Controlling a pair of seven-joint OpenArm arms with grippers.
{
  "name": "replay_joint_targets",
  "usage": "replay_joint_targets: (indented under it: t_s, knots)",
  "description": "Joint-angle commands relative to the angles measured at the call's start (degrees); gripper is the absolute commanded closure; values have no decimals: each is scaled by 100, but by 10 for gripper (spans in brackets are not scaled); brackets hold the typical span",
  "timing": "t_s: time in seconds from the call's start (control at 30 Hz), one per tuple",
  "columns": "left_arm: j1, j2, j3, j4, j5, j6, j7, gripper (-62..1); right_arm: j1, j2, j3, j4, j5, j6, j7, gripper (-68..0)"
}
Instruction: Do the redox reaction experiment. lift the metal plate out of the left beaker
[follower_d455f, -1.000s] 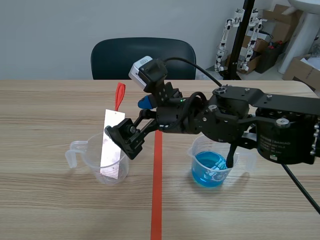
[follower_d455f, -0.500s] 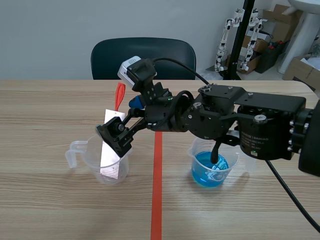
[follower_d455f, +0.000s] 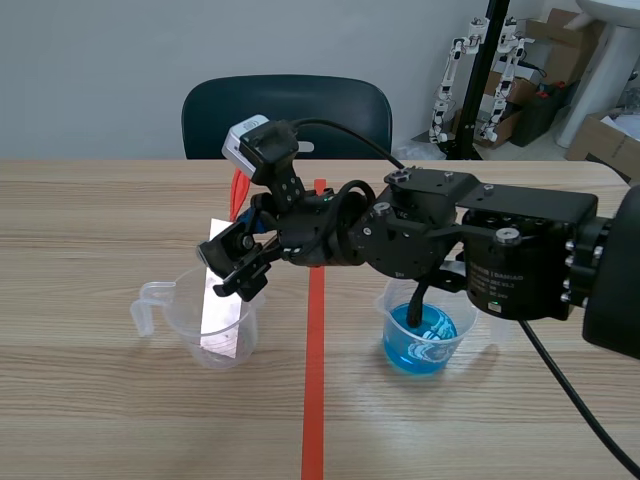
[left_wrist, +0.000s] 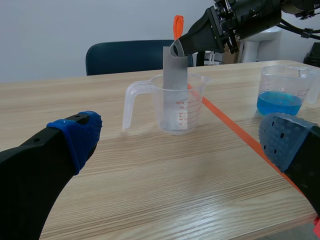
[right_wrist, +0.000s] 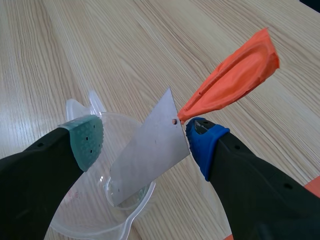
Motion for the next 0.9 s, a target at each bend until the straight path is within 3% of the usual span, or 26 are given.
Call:
replay_joint_targets:
  t_s: [0.0, 0.17, 0.3, 0.5, 0.73, 0.87]
  knots:
    - [46, 11, 0, 90, -13, 9, -262, -623, 175, -35, 59, 83, 63, 22, 46, -310]
    - [46, 11, 0, 90, -13, 9, -262, -623, 175, -33, 59, 83, 13, 22, 50, -105]
    - [46, 11, 0, 94, -13, 9, -262, -623, 175, -33, 59, 83, -92, 22, 90, -18]
    - [46, 11, 0, 96, -13, 9, -262, -623, 170, -33, 59, 85, -317, 68, 140, -6]
    - [44, 11, 0, 101, -13, 9, -262, -623, 157, -31, 59, 92, -778, 938, 411, -7]
    - [44, 11, 0, 101, -13, 9, -262, -623, 157, -28, 59, 103, -872, 1078, 461, -7]
